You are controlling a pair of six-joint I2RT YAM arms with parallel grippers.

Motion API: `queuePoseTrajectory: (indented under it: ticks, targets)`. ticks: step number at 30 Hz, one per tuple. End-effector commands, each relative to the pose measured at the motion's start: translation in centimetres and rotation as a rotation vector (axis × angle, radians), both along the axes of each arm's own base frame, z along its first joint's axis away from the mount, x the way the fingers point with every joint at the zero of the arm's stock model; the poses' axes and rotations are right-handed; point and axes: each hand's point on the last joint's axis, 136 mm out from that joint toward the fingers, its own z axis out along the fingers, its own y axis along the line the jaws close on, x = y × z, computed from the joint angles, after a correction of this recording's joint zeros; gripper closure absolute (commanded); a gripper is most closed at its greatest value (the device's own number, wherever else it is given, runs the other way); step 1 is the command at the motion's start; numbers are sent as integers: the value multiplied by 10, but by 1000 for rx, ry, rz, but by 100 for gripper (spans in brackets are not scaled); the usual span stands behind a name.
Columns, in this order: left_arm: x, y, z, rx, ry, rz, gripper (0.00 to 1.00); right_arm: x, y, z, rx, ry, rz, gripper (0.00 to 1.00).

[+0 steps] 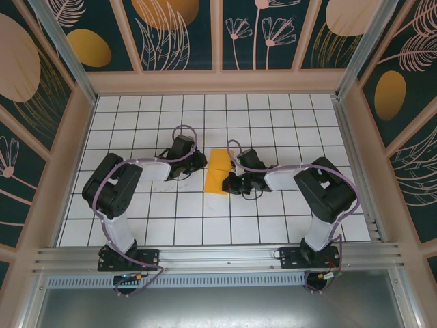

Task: Fold a paper plane with a square sheet of paper (pick it up from the middle)
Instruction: Fold the triangle a second time at the center of the table.

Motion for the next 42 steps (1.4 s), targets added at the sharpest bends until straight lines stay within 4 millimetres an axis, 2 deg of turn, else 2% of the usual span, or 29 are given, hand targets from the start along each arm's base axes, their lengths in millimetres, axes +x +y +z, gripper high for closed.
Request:
queuePoseTrajectory:
  ticks: [1,4,10,14,19,22,25,29,31,33,38,42]
  targets:
    - [-7,-27,51,-152,-114,-124,83,-16,-23,-32,-121,88,-12,100]
    - [-23,-46,62,-243,-119,-222,84,-16,-22,-32,-121,87,-11,100]
    - [-38,-60,40,-303,-68,-294,84,-14,-19,-30,-112,82,-9,100]
    - [-36,-60,18,-291,-33,-275,84,-12,-18,-27,-106,77,-9,100]
    - [-29,-44,-10,-192,-17,-190,84,-11,-16,-22,-95,70,-5,100]
    - [-26,-31,-33,-95,31,-139,85,-7,-9,-7,-49,42,2,100]
    - [-31,-20,-51,-31,81,-106,86,3,0,20,5,-17,4,100]
    - [-38,-16,-56,-26,97,-107,87,16,15,49,81,-57,4,100]
    - [-40,-18,-57,-38,102,-117,87,19,22,53,113,-43,5,100]
    - [-40,-20,-55,-52,102,-122,87,24,28,51,121,-28,-3,100]
    - [-40,-24,-53,-72,104,-129,87,35,26,23,67,25,-52,100]
    - [-40,-23,-52,-72,105,-126,87,30,21,1,41,75,-58,100]
